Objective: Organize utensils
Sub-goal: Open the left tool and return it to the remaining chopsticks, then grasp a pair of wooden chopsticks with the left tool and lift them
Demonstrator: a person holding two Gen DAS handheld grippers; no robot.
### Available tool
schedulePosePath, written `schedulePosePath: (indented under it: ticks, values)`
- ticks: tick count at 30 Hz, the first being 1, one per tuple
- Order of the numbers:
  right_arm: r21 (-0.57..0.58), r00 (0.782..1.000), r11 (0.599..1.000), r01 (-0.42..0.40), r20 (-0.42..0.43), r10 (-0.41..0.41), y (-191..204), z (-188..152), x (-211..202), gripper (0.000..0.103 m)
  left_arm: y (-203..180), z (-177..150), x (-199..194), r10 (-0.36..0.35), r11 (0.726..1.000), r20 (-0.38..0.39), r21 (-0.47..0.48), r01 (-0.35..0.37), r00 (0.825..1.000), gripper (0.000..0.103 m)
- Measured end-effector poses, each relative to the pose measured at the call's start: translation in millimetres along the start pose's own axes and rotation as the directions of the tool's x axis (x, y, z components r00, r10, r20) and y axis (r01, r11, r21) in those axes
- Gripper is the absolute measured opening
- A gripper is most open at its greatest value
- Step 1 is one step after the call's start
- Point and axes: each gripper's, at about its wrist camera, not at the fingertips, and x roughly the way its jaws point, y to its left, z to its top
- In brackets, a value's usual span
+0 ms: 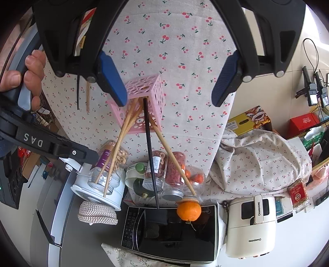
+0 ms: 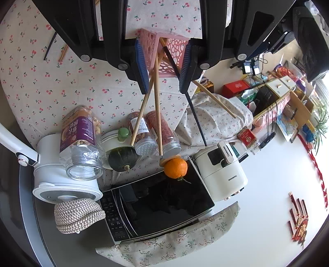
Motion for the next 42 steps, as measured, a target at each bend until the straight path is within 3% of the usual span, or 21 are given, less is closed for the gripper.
schedulePosePath:
  ticks: [6, 14, 20, 24, 28, 31, 33, 36, 38, 42]
  values:
    - [-0.006, 1.000, 1.000, 0.014, -0.002, -0.014, -11, 0, -32, 0.054, -14, -4, 4, -0.032, 0.999, -0.034, 0.014, 0.032, 0.999, 0.085]
    - [-0.024, 0.987, 0.988, 0.152, -0.048, -0.153, -55, -14, -69, 0.067, -53, -13, 18, -0.081, 0.994, -0.103, 0.069, 0.088, 0.991, 0.087]
    - [0.010, 0.953, 0.963, 0.268, -0.147, -0.264, -102, -35, -81, 0.073, -87, -24, 38, -0.104, 0.985, -0.179, 0.119, 0.126, 0.978, 0.087]
    - [0.015, 0.916, 0.938, 0.346, -0.223, -0.334, -131, -52, -83, 0.075, -112, -29, 55, -0.115, 0.976, -0.241, 0.152, 0.155, 0.964, 0.087]
    - [0.034, 0.885, 0.924, 0.382, -0.300, -0.355, -154, -64, -81, 0.076, -132, -32, 74, -0.135, 0.971, -0.293, 0.153, 0.186, 0.946, 0.087]
    - [0.035, 0.871, 0.917, 0.396, -0.331, -0.363, -165, -70, -80, 0.076, -141, -30, 91, -0.184, 0.966, -0.330, 0.113, 0.232, 0.926, 0.076]
    - [0.030, 0.862, 0.914, 0.405, -0.344, -0.371, -169, -73, -79, 0.077, -145, -29, 107, -0.230, 0.961, -0.362, 0.064, 0.270, 0.903, 0.055]
    - [0.032, 0.852, 0.911, 0.411, -0.370, -0.371, -176, -75, -76, 0.077, -151, -32, 131, -0.280, 0.951, -0.391, 0.009, 0.308, 0.877, 0.033]
    - [0.036, 0.847, 0.910, 0.413, -0.383, -0.370, -179, -76, -73, 0.077, -156, -35, 143, -0.291, 0.946, -0.400, 0.013, 0.322, 0.869, 0.026]
    - [0.032, 0.840, 0.910, 0.413, -0.400, -0.367, -184, -76, -69, 0.077, -167, -39, 149, -0.298, 0.938, -0.402, 0.045, 0.343, 0.866, 0.026]
